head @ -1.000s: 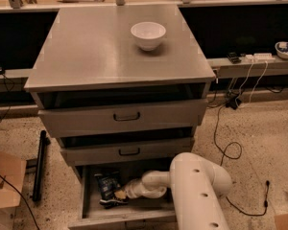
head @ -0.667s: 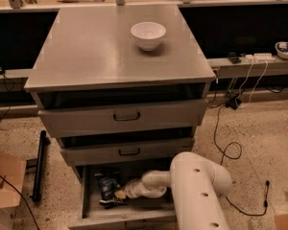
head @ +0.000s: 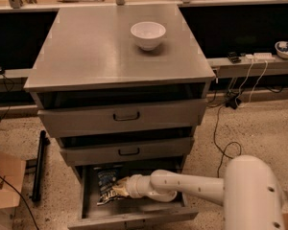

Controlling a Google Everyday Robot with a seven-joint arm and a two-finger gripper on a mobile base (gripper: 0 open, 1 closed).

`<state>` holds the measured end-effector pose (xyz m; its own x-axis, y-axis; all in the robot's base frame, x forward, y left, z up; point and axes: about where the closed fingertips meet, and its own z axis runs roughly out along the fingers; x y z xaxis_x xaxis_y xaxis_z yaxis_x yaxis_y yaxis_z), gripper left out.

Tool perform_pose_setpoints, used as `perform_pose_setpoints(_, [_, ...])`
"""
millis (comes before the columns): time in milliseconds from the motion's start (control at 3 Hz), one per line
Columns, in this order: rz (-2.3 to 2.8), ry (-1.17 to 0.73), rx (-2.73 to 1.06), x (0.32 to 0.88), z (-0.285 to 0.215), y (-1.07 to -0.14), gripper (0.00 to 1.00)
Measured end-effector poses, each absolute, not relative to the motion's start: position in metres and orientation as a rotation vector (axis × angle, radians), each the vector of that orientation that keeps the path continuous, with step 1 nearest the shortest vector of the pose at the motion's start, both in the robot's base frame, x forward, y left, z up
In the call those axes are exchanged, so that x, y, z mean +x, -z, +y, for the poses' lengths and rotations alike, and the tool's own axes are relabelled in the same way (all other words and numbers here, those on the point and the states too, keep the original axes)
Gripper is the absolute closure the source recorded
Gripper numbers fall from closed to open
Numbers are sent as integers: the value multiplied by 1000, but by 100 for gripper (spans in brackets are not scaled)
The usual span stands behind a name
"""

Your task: Pick blue chip bag from bottom drawer and place on counter

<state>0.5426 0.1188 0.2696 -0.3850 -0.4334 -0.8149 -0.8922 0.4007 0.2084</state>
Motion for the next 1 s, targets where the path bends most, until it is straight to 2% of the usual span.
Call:
perform_pose_setpoints(333, [1745, -871, -1212, 497, 125, -357, 100])
perform_pose_setpoints(667, [1516, -911, -1222, 459, 90, -460, 100])
perform_pose_setpoints(1000, [1453, -855, -1165, 469, 25, -523, 100])
